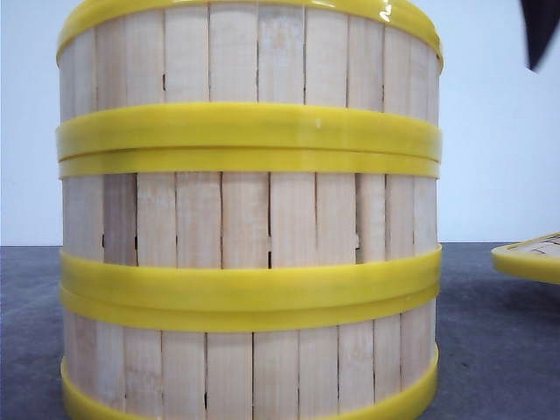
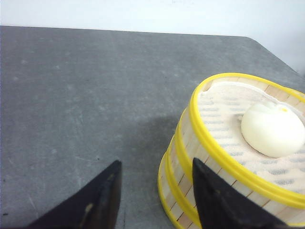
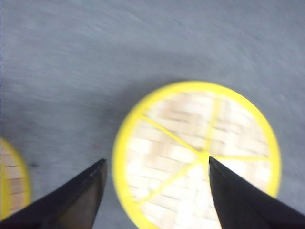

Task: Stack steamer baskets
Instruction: 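Move the right gripper to the woven lid and grasp its yellow center hub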

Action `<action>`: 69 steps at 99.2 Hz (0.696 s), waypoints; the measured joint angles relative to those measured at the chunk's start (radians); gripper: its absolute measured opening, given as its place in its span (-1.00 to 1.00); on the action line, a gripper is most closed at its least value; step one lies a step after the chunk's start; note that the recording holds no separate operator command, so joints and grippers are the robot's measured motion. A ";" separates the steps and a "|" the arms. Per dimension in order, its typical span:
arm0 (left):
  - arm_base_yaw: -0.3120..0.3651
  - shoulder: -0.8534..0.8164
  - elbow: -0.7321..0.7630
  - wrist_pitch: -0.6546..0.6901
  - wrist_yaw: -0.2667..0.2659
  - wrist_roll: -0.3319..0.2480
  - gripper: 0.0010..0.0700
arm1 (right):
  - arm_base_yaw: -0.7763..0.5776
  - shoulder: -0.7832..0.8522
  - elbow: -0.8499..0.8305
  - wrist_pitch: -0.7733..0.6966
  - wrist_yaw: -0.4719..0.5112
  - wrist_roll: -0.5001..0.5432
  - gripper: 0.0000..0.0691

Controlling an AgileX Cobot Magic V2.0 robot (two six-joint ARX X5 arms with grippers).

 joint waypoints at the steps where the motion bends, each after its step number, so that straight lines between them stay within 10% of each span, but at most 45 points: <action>1: 0.000 0.000 0.000 0.000 0.000 0.000 -0.23 | -0.008 0.004 0.000 -0.003 -0.004 -0.001 0.20; 69: 0.000 0.000 0.000 0.000 0.000 0.002 -0.23 | -0.242 0.234 -0.098 0.022 -0.152 -0.022 0.20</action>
